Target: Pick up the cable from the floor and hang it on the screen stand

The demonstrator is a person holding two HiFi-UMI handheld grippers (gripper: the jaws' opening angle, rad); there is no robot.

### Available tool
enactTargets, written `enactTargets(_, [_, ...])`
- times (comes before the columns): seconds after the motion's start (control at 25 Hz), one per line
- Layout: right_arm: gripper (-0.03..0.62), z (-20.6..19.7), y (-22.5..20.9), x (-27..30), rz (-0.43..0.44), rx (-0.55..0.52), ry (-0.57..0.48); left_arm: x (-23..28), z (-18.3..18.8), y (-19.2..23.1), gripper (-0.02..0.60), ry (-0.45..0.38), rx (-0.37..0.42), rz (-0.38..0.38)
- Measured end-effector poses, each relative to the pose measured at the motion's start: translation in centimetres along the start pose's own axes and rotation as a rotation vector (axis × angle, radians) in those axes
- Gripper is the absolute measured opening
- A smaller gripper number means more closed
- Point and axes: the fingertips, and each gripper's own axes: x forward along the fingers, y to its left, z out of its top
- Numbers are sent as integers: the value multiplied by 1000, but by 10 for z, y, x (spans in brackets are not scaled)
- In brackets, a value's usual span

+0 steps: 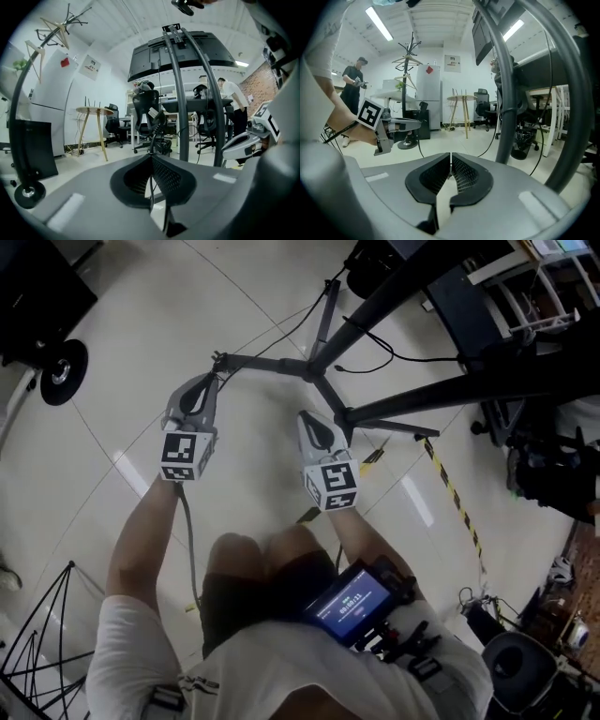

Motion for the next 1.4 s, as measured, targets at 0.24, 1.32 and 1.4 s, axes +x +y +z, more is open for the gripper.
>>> enactTargets(0.24, [25,111,3,-53,20,13,9,-28,133,-6,5,4,-47,10])
enactTargets(1.32, [25,646,41,-236,36,-160,-354,-140,670,-2,5,-277,-15,-27])
enactTargets(1.4, [25,669,36,-253,29,-190,-388,-145,696,-9,5,-313,-10,-28])
